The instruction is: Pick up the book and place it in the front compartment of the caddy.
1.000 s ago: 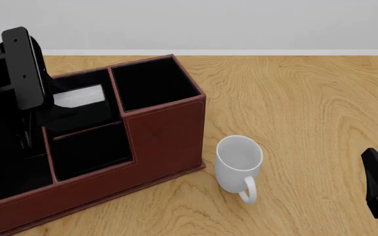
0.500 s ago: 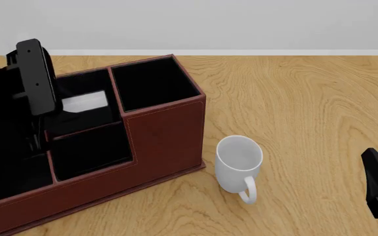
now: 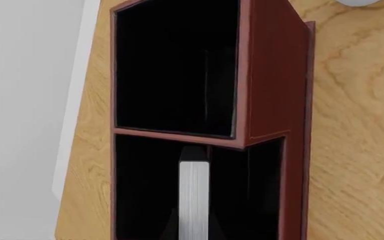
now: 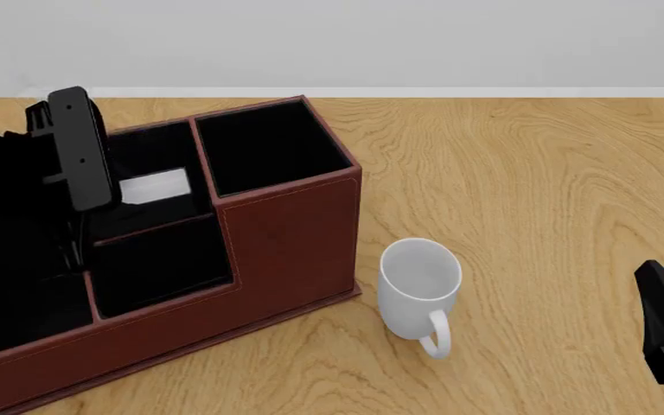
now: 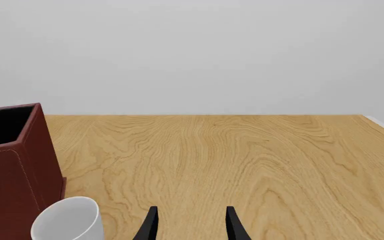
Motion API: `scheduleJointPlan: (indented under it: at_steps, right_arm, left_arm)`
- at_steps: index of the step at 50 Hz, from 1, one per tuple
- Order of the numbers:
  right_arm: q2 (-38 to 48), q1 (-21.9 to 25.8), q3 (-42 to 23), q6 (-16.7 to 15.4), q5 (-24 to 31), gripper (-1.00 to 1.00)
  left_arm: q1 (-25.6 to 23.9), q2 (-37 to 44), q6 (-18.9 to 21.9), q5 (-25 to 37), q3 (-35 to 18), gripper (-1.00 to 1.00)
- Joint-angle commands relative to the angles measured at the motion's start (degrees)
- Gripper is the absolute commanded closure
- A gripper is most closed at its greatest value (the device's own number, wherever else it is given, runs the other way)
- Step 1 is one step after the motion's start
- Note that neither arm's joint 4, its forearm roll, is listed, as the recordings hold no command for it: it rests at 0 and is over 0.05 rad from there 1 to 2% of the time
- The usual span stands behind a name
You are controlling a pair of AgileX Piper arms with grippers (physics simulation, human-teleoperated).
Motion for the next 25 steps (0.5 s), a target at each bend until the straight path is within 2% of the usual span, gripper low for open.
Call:
scheduleJointPlan:
  at_steps: [1,25]
  right_arm:
    - [-0.02,0.01,0.00,0.00,0.01,-1.00]
    - [0.01,0.01,0.00,-0.01,-0.01,-1.00]
  left_arm:
    - [0.66,0.62,1.55,-2.28,0.78,1.00]
    - [0.55,0.48,1.65,-2.40,1.20,1.00]
